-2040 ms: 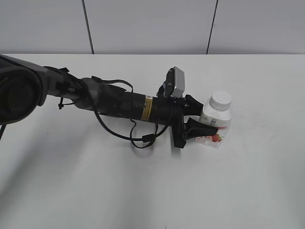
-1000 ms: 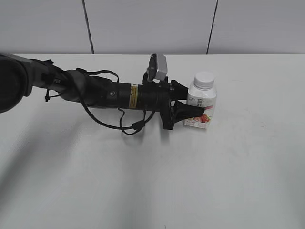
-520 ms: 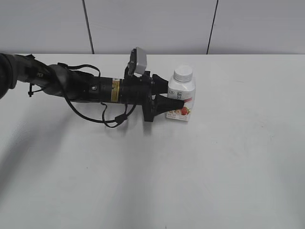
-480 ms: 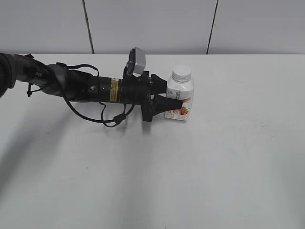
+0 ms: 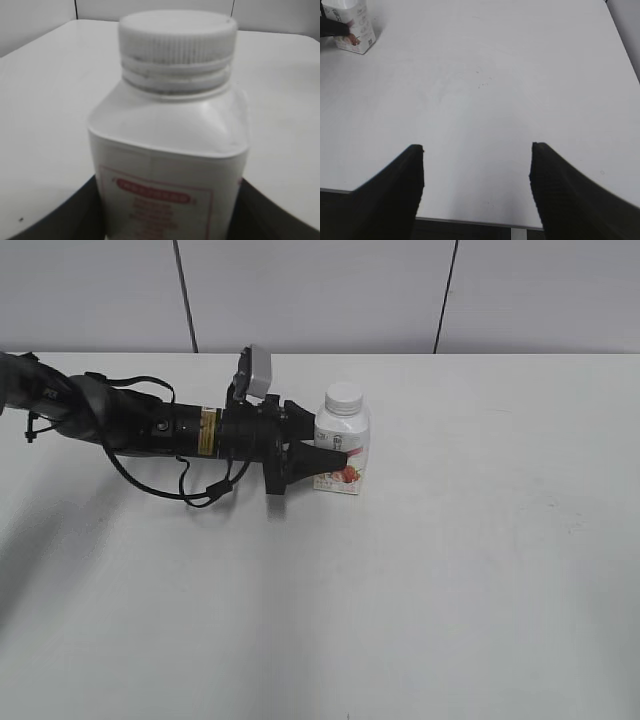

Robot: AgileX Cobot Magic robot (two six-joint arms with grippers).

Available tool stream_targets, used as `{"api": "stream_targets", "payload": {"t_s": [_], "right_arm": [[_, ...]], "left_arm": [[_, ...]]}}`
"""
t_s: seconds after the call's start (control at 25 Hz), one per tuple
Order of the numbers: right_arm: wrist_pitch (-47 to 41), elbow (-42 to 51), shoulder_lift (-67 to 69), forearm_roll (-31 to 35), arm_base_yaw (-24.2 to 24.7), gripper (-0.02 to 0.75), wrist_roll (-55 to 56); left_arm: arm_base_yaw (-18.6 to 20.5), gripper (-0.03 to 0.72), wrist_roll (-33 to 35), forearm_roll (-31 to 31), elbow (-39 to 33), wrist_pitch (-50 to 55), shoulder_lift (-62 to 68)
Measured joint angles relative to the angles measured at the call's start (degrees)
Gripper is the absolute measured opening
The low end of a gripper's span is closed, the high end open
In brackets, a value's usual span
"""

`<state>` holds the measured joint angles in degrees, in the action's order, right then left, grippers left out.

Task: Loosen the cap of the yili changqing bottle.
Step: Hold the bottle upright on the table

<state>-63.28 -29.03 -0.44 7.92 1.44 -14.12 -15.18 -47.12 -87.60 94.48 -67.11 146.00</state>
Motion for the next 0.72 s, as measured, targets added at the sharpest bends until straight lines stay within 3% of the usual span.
{"api": "stream_targets", "payload": {"t_s": [0.32,0.72], "right_arm": [[0.42,-0.99,3.54,1.24,0.00,0.527,4.41],[10.70,-3.50,24.69,17.42,0.00,0.527,1.86]], "left_arm": [[0.79,0.401,2.87,1.04,-3.21,-1.28,-0.43],[0.79,0.401,4.03,1.64,-3.32,-1.31,-0.47]]}}
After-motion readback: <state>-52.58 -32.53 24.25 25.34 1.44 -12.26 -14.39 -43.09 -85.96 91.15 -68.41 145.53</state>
